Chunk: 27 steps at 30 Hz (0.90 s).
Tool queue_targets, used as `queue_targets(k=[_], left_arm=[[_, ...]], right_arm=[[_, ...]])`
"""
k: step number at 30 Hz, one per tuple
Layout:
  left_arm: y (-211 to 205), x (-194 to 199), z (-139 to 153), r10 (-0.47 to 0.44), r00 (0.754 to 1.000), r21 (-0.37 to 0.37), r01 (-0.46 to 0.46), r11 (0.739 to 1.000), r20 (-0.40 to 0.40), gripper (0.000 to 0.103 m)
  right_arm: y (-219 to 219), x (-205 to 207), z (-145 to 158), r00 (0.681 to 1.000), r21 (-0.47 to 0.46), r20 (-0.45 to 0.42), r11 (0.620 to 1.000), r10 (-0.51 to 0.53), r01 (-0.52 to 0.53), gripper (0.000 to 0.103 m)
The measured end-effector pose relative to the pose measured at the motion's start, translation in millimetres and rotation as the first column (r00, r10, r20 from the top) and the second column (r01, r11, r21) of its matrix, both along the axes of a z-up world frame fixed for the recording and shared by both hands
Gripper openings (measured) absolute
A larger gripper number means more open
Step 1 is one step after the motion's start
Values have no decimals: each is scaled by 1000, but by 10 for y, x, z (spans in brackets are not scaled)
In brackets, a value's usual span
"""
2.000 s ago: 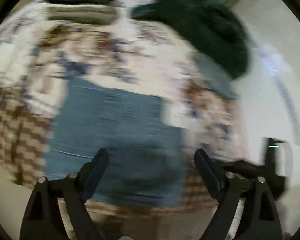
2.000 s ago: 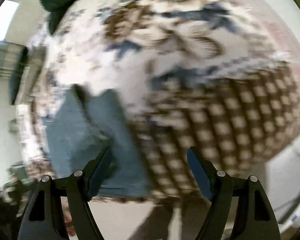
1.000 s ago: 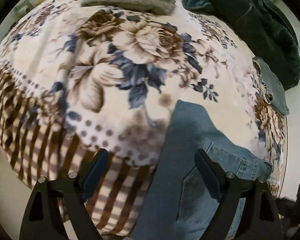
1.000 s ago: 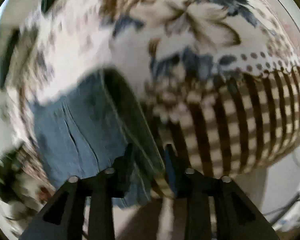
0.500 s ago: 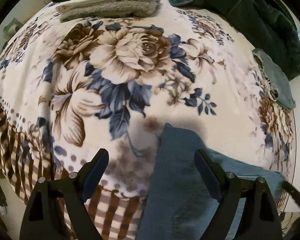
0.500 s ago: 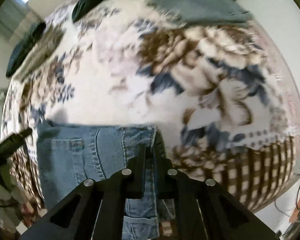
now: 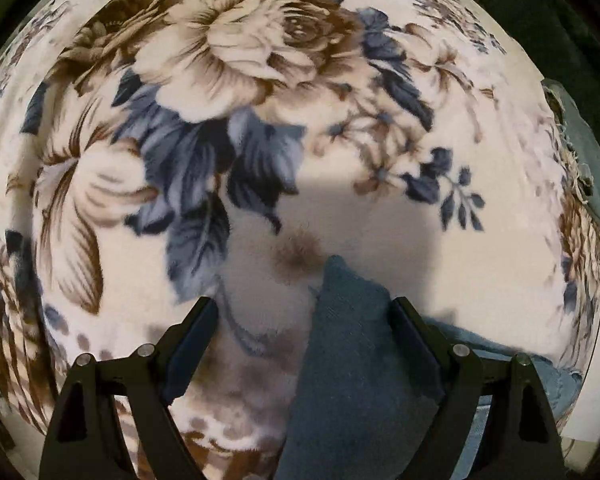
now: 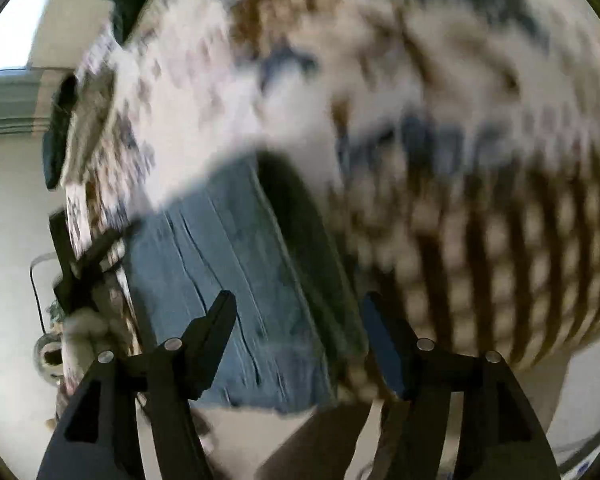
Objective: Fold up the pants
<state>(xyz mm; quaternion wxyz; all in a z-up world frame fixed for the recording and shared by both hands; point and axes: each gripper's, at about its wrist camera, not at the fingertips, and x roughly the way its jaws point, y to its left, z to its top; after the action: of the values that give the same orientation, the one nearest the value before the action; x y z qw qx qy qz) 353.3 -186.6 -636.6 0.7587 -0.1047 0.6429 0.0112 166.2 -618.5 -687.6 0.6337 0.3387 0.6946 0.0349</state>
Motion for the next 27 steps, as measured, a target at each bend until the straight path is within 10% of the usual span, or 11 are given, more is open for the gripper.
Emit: queue_targets(k=[3, 4, 6, 13, 18, 21, 24, 27], left_arm=[[-10, -58, 151, -10, 999, 10, 10, 1000, 33, 87], [1, -80, 207, -7, 999, 5, 7, 1000, 42, 87], [23, -158, 343, 1, 998, 13, -2, 1000, 65, 87], [167, -437, 590, 16, 993, 31, -20, 999, 113, 87], [171, -459, 481, 35, 996, -3, -35, 999, 85, 87], [156, -430, 387, 63, 996, 6, -63, 998, 69, 87], [200, -339, 325, 77, 995, -26, -76, 997, 68, 87], [201, -264, 344, 68, 994, -20, -67, 998, 82, 87]], right_arm=[[189, -195, -124, 1000, 16, -25, 1000, 12, -11, 56], [274, -235, -140, 999, -11, -27, 1000, 28, -28, 22], [367, -281, -60, 999, -91, 1, 995, 34, -34, 11], [386, -278, 805, 972, -299, 221, 954, 84, -15, 7], [142, -189, 642, 980, -361, 135, 928, 143, -86, 7], [102, -73, 198, 986, -230, -7, 959, 169, -166, 10], [33, 87, 271, 991, -223, 54, 969, 119, -105, 26], [-58, 352, 363, 985, -181, 172, 983, 30, 2, 85]])
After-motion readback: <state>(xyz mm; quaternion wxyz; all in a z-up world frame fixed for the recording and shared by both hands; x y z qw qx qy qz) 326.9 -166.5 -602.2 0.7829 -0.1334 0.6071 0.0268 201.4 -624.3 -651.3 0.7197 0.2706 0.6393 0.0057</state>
